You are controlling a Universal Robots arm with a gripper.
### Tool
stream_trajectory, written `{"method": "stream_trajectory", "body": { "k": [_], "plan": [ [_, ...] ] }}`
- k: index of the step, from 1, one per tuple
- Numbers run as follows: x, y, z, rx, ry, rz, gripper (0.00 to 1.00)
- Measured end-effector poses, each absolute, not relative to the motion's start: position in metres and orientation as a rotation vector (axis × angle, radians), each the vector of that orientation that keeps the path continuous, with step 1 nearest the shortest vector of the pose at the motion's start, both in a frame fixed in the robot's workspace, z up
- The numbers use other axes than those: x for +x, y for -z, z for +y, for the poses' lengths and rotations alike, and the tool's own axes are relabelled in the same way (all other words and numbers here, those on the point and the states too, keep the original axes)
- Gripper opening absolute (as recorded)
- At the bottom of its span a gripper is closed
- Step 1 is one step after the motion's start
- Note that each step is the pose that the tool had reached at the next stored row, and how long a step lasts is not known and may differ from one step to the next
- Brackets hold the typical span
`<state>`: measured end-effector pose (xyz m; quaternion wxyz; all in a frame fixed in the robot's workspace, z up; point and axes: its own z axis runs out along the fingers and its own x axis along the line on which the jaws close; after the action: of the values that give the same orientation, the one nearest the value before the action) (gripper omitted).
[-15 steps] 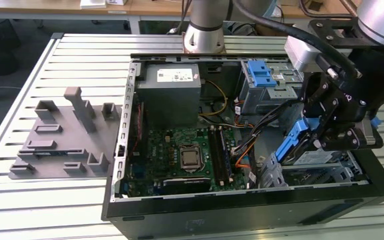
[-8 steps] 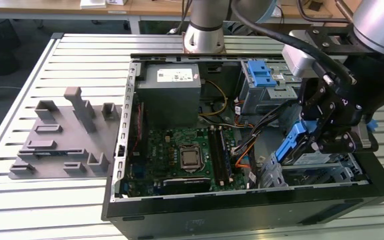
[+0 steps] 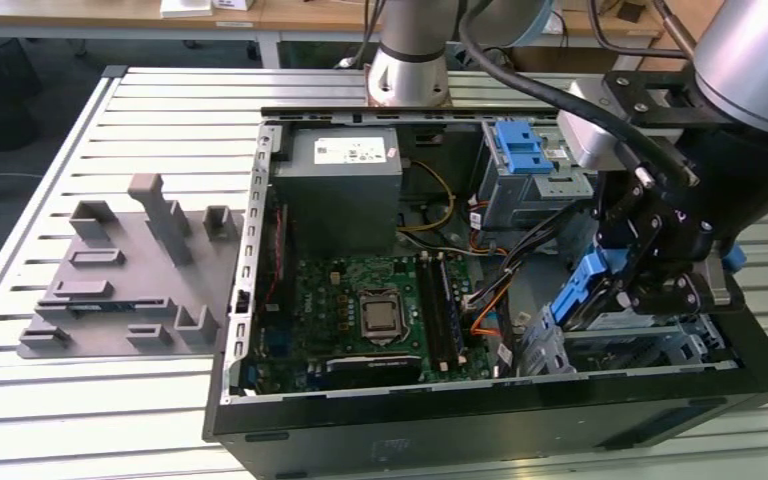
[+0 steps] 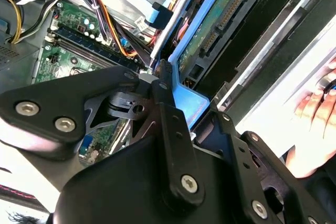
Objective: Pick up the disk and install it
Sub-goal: 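Insert the disk into the insertion slot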
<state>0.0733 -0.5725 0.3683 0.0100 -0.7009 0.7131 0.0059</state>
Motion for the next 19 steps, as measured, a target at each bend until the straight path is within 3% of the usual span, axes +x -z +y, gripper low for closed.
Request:
{"method": "stream_trajectory", "body": {
  "k": [14,19],
  "plan": [
    [0.0733,-0.3598,-0.5725,-2.188,-0.018,2.226,0.36],
    [0.0733,-0.3595,-0.5725,-2.188,-0.019,2.226,0.44]
  ]
}}
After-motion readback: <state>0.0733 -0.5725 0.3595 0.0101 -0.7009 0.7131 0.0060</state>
